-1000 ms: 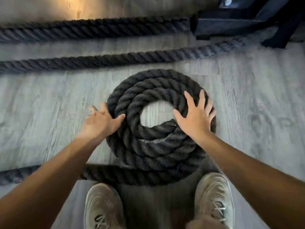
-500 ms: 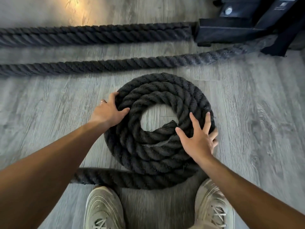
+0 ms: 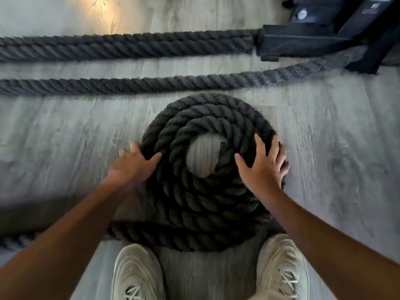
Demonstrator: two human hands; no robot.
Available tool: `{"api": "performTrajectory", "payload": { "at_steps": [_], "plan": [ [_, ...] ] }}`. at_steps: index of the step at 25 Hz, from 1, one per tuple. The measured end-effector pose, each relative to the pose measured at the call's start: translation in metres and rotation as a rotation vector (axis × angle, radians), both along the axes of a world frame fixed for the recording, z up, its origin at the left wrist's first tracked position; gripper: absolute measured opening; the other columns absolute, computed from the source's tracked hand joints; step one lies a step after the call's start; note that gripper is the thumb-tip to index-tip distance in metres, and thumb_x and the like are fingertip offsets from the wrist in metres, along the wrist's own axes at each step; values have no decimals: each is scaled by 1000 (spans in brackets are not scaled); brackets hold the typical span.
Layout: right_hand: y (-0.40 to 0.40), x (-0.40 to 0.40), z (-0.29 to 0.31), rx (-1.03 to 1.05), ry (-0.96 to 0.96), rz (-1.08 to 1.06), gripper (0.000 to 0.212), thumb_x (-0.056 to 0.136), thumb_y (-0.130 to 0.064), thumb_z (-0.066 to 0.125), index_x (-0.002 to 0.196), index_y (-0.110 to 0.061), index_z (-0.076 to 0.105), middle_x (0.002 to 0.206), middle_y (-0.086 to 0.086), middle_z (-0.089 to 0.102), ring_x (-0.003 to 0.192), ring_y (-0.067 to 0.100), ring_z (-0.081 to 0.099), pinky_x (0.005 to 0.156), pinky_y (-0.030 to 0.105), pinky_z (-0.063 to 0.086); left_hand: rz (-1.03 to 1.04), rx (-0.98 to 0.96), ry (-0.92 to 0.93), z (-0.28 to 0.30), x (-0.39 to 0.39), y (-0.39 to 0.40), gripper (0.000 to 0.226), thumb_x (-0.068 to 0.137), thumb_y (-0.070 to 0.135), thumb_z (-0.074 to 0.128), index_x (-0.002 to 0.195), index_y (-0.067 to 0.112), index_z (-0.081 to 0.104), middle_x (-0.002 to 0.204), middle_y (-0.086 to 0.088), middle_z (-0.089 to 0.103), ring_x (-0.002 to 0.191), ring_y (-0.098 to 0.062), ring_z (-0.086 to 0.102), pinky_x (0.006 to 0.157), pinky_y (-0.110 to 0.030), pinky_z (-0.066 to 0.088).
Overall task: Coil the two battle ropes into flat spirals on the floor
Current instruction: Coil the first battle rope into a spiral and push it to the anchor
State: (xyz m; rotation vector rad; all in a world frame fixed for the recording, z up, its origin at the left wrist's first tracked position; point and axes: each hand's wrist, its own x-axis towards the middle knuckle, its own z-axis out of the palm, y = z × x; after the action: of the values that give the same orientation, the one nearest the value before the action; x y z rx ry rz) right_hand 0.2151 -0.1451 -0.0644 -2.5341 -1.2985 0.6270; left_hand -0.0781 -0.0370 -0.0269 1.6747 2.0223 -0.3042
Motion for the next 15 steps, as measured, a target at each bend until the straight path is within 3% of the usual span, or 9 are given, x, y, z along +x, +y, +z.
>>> {"api": "performTrajectory", "payload": {
  "at_steps": [3,5,8,12,15],
  "plan": [
    [-61,-37,-11,-18,-109,49,77,91,-72,34,158,-44,8,168,8,-9,152,31,-16,116,65,-6,-104,26,-174,2,4,42,72,86,60,62,146,31,33,138,-22,43,122,-44,53,103,-46,41],
    [-69,-45,-14,-44,-74,28,75,91,-72,34,156,-49,4,167,4,-16,152,29,-20,114,69,-2,-159,31,-243,-2,12,55,75,88,56,63,150,36,28,140,-20,47,124,-38,53,103,-41,40],
    [-60,-46,-14,-67,-82,15,74,90,-68,33,156,-50,4,166,1,-20,150,28,-23,111,74,7,-235,43,-145,-10,19,56,78,90,62,55,153,38,17,139,-24,47,120,-41,56,98,-44,44],
    [-43,-22,-14,-36,-129,130,72,87,-68,30,155,-52,8,168,0,-11,152,29,-14,110,74,9,-164,45,-96,2,16,41,81,89,60,58,153,30,20,136,-25,50,118,-42,56,97,-47,46],
    [-6,26,-12,-30,-145,381,68,90,-67,36,152,-58,11,168,-6,-10,152,21,-16,114,71,8,-28,12,-90,9,8,5,87,86,60,61,148,13,23,123,-24,61,104,-43,64,92,-48,51]
  ]
}}
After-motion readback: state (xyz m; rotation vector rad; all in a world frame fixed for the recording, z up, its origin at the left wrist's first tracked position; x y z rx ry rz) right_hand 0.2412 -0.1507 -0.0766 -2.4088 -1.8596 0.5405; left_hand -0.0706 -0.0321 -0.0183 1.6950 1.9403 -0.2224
